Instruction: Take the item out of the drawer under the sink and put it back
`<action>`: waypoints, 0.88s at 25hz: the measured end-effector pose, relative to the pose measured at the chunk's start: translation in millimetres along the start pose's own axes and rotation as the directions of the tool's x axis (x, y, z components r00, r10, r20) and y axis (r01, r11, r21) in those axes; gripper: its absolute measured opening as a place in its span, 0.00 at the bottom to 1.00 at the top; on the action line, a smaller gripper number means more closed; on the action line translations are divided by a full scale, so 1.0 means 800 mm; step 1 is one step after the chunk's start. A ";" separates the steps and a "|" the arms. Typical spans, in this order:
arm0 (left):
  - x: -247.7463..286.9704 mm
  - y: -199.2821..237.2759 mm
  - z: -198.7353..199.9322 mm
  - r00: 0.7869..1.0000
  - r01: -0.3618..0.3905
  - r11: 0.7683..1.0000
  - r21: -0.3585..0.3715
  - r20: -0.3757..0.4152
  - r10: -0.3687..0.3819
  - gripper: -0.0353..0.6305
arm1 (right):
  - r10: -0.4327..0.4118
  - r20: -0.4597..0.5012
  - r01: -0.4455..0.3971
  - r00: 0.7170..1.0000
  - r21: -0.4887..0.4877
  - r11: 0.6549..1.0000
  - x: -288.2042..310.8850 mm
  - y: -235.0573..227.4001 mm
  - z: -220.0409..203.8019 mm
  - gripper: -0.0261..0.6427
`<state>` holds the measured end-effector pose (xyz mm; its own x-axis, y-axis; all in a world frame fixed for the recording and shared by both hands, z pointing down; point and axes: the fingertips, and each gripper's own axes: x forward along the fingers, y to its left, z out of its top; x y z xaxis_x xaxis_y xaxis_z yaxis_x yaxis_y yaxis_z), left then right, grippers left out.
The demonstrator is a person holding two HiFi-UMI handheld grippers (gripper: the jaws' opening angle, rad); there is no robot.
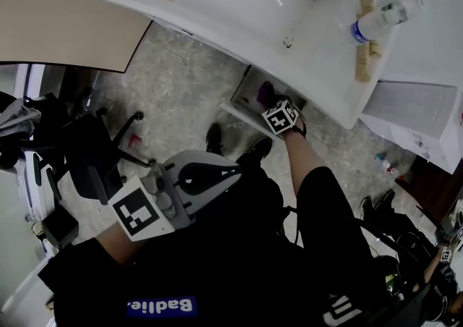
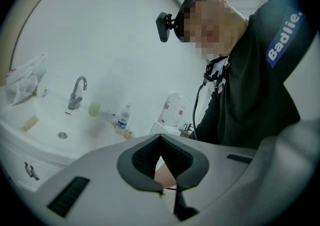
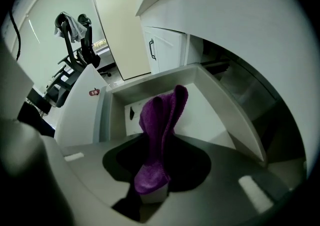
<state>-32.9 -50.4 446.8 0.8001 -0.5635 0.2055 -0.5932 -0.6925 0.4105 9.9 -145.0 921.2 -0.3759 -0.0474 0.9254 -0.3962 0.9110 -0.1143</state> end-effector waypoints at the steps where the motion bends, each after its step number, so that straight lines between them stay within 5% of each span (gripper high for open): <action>1: -0.001 -0.001 -0.001 1.000 -0.002 1.000 0.000 0.001 0.002 0.04 | 0.005 0.003 -0.005 1.000 0.005 1.000 0.000 0.001 0.000 0.19; 15: -0.023 -0.025 0.015 0.999 0.038 0.999 -0.005 0.028 -0.038 0.04 | -0.049 0.129 0.038 0.990 0.082 0.996 -0.090 0.015 0.018 0.20; 22: -0.029 -0.050 0.035 0.994 0.096 0.995 0.040 0.052 -0.098 0.04 | -0.116 0.240 0.065 0.964 0.209 0.976 -0.178 0.034 0.027 0.20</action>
<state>-30.2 -22.5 400.8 0.8488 -0.5154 0.1176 -0.5166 -0.7612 0.3921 34.6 -122.5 778.9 -0.5175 -0.2494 0.8185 -0.5862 0.8002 -0.1268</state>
